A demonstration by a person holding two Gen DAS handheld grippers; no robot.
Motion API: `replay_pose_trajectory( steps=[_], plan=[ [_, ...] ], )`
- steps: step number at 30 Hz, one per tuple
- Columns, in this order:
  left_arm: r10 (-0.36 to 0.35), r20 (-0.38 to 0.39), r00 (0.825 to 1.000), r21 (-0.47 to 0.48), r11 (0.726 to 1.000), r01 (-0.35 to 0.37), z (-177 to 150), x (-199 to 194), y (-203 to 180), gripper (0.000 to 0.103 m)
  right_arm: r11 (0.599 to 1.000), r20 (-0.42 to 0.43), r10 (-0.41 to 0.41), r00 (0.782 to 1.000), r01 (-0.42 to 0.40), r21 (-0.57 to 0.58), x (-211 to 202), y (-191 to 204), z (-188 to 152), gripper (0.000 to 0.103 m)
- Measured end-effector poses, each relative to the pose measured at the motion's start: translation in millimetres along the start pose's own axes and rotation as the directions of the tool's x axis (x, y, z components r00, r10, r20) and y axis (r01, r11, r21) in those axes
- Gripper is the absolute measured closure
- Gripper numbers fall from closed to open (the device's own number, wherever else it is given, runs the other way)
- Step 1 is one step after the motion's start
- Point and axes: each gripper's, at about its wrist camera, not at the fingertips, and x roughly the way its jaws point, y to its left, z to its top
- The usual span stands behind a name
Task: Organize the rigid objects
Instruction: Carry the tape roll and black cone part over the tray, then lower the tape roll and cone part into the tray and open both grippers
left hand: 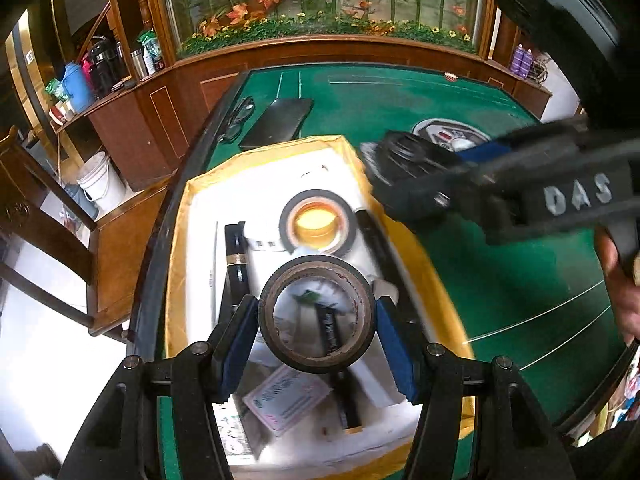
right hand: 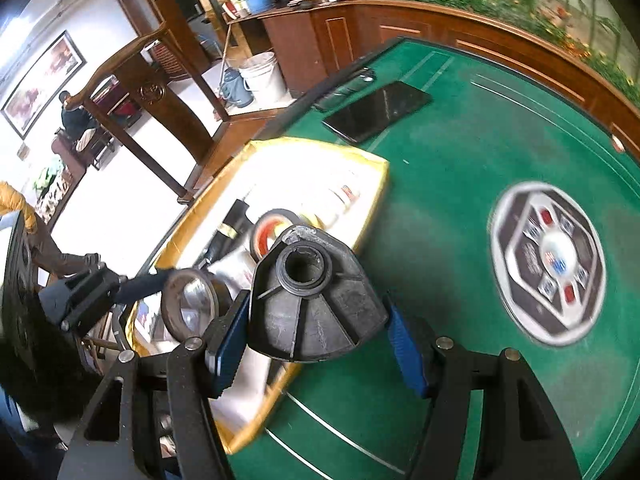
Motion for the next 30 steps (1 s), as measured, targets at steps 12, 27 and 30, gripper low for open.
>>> replay_pose_trajectory(
  steps=[12,27,30],
  plan=[
    [-0.007,-0.018,1.000,0.031,1.000,0.008,0,11,12,0.040,1.000,-0.017,0.000,1.000,-0.001,-0.016,35,20,31,0.039],
    [-0.014,-0.018,1.000,0.013,1.000,0.014,-3,15,17,0.040,0.998,-0.041,-0.025,0.999,0.022,-0.061,69,40,56,0.038],
    [-0.012,-0.012,1.000,0.012,1.000,0.012,-5,14,17,0.040,0.997,-0.036,-0.035,0.999,0.032,-0.069,75,44,62,0.038]
  ],
)
